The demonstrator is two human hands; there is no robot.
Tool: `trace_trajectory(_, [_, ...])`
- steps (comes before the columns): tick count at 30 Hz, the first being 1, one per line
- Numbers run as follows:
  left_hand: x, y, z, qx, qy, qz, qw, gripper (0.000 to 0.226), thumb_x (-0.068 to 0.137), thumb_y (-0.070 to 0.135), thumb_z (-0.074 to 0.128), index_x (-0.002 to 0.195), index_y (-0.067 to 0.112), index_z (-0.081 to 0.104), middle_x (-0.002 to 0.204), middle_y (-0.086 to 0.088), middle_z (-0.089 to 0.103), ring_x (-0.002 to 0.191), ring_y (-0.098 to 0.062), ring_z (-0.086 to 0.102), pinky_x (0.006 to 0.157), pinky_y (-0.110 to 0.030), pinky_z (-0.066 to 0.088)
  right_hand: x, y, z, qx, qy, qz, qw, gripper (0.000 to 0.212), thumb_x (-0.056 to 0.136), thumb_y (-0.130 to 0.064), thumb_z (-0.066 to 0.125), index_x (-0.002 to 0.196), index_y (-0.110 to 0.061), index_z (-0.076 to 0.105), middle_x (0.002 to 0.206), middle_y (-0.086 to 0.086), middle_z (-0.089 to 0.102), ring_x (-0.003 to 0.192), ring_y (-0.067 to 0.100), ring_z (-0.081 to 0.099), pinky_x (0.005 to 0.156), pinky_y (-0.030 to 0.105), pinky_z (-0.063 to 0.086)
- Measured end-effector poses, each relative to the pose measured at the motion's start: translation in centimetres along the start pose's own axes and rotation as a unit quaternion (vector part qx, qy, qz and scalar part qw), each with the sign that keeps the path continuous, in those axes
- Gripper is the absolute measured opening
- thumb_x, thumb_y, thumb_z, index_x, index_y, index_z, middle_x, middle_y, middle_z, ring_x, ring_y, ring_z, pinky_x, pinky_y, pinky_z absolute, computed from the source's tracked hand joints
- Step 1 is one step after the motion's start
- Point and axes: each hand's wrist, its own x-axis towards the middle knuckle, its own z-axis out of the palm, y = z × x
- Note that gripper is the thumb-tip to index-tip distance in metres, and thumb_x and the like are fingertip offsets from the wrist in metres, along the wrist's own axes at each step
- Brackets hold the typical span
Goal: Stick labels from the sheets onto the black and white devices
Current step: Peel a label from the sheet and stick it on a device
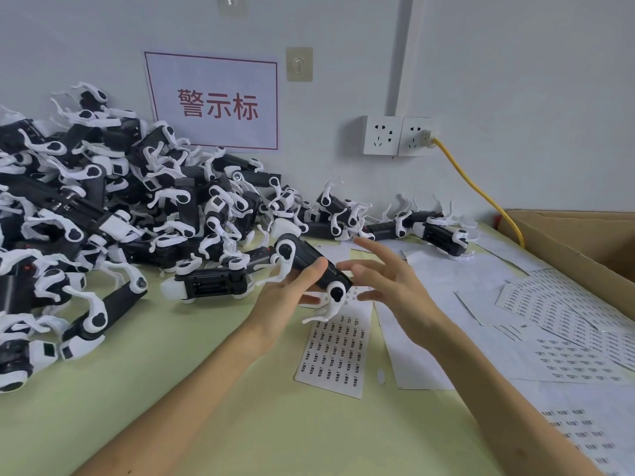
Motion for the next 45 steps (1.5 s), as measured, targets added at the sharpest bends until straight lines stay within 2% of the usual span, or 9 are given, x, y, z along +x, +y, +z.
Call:
trace_trajectory(4, [-0.1,-0.1,0.3,-0.024,-0.013,-0.044,0.999,0.074,0.066,0.080,0.069,0.116,0.026,0.077,0.112,-0.001,0.078,0.110,-0.019,0.072,0.119,-0.050,0.035,-0.3,0.2,1.0,0.016,-0.036,0.001,0.999,0.087,0.080,-0.032,0.080,0.153,-0.039,0.034,0.129,-0.010,0.068,0.112,0.014,0.070,0.085,0.019,0.056])
trace_trajectory(13, [-0.5,0.3,0.8,0.014,-0.073,-0.010,0.997,0.084,0.075,0.076,0.067,0.138,0.021,0.060,0.130,0.001,0.070,0.125,-0.014,0.063,0.107,-0.039,0.049,0.1,0.3,1.1,0.111,0.021,0.004,0.994,0.093,0.065,-0.035,0.085,0.147,-0.037,0.042,0.105,0.000,0.074,0.105,0.019,0.072,0.089,0.028,0.055])
trace_trajectory(21, [-0.2,-0.4,0.8,0.214,-0.133,0.045,0.967,0.036,0.095,0.033,0.066,0.130,0.039,0.062,0.115,0.026,0.067,0.105,0.003,0.063,0.095,-0.020,0.050,0.3,0.0,-0.6,0.302,0.035,0.032,0.952,0.058,0.083,-0.026,0.070,0.135,-0.017,0.047,0.101,-0.001,0.068,0.094,0.023,0.067,0.083,0.034,0.050])
trace_trajectory(25, [0.3,-1.2,0.4,0.302,-0.119,0.030,0.945,0.022,0.105,0.016,0.054,0.114,0.032,0.067,0.110,0.005,0.073,0.097,-0.008,0.068,0.092,-0.031,0.052,0.1,-0.2,-1.3,0.366,0.051,0.034,0.929,0.019,0.081,-0.032,0.073,0.095,-0.021,0.066,0.081,-0.003,0.059,0.082,0.018,0.060,0.081,0.031,0.044])
trace_trajectory(30, [0.0,0.1,0.5,0.080,-0.089,0.007,0.993,0.033,0.109,0.011,0.041,0.109,0.021,0.073,0.101,-0.009,0.078,0.088,-0.016,0.073,0.094,-0.044,0.055,0.0,-0.7,-1.8,0.321,0.011,0.035,0.946,0.035,0.063,-0.044,0.087,0.081,-0.019,0.070,0.074,0.001,0.060,0.070,0.015,0.059,0.078,0.029,0.045])
trace_trajectory(33, [-0.9,0.7,0.5,0.052,-0.137,0.041,0.988,0.041,0.102,0.032,0.040,0.103,0.041,0.080,0.102,0.016,0.078,0.097,0.000,0.070,0.092,-0.024,0.054,0.0,-0.5,-0.9,0.209,-0.022,0.023,0.977,0.057,0.066,-0.045,0.080,0.118,-0.025,0.067,0.091,0.000,0.066,0.078,0.014,0.061,0.079,0.027,0.050])
trace_trajectory(36, [-0.6,0.4,0.5,0.052,-0.168,0.004,0.984,0.052,0.091,0.055,0.056,0.121,0.014,0.068,0.109,-0.012,0.076,0.100,-0.023,0.071,0.097,-0.043,0.052,0.1,0.0,-0.1,0.115,-0.004,0.021,0.993,0.076,0.067,-0.045,0.078,0.138,-0.031,0.054,0.098,0.006,0.070,0.082,0.018,0.061,0.084,0.034,0.047])
trace_trajectory(42, [-0.1,-0.4,0.8,-0.042,-0.118,-0.029,0.992,0.039,0.086,0.039,0.071,0.113,0.011,0.065,0.091,-0.006,0.071,0.083,-0.016,0.067,0.073,-0.025,0.050,0.4,0.0,-0.3,0.051,0.071,-0.040,0.995,0.050,0.085,-0.050,0.066,0.132,-0.034,0.059,0.124,-0.009,0.072,0.112,0.008,0.066,0.090,0.033,0.044])
trace_trajectory(45, [0.3,-0.1,0.7,-0.221,-0.070,-0.093,0.968,0.038,0.083,0.040,0.069,0.110,0.012,0.069,0.091,-0.005,0.069,0.080,-0.016,0.066,0.067,-0.024,0.052,0.7,-0.2,-1.4,0.171,0.145,0.010,0.975,0.039,0.094,-0.049,0.052,0.113,-0.021,0.072,0.103,0.000,0.076,0.084,0.014,0.063,0.080,0.033,0.042])
